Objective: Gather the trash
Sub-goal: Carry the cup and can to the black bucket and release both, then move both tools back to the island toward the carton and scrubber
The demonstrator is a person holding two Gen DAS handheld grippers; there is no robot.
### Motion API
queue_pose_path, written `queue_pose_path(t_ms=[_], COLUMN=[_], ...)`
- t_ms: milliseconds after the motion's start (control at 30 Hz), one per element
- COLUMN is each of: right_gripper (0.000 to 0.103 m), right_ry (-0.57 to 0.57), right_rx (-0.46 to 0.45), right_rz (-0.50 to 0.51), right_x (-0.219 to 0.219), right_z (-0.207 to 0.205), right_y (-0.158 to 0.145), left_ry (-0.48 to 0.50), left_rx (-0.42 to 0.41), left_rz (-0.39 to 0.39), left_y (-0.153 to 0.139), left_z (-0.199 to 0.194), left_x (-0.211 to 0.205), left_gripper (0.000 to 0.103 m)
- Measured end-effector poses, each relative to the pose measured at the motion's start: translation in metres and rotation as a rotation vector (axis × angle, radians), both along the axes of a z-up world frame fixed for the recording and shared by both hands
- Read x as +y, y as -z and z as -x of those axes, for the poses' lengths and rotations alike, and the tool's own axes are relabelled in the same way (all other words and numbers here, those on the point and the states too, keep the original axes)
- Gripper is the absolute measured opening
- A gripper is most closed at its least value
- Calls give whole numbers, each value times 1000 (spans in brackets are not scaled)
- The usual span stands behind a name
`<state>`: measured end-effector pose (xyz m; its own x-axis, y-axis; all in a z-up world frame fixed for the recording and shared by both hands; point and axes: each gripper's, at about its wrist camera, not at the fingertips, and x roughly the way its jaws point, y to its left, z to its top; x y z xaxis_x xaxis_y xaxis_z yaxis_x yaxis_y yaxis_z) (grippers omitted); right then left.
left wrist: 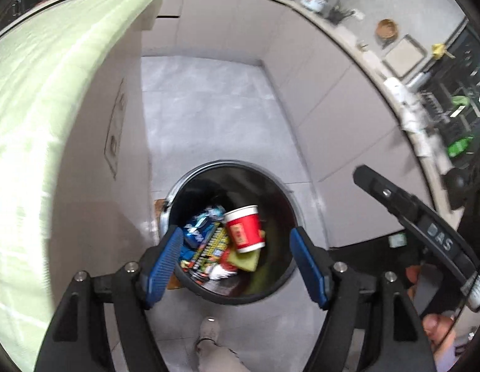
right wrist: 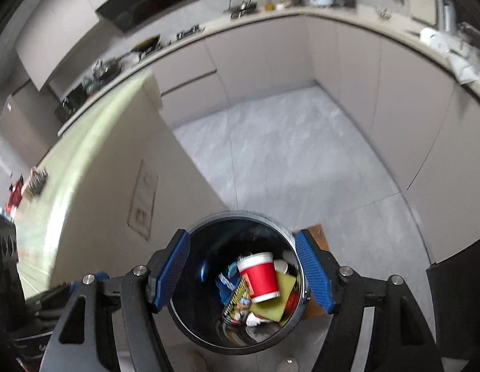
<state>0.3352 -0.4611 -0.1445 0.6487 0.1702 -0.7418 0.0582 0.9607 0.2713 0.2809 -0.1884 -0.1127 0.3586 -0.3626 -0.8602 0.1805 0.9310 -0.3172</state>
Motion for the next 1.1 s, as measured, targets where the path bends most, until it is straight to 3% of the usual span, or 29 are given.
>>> queue_pose_path(t_ms=[100,267,400,533,733,1100], right_gripper=[73,73,73,73,73,73], right_ry=[53,121,145,124,-19,-277], right_rx=[-37,-57,-50,-59,-67,-90], right_rz=[6,28,59,78,106,62], right_x=[8,46,104,175,293,438], right_z=[12,31,41,42,20,-33], right_y=[-31,-72,-92,-102,-107,-99], left_ry=[52,104,78,-1,-152,-407], left_rx=[-11,-79,-167,-232,-225,-224], left_rz=[31,37,-16,-84,-128,-227], left_y=[-25,-75,-96,-100,-95,-85], left_z=[3,14,14,8,-8,-31], left_x=[4,45,98,169,259,369], left_gripper=[73,73,73,73,73,73])
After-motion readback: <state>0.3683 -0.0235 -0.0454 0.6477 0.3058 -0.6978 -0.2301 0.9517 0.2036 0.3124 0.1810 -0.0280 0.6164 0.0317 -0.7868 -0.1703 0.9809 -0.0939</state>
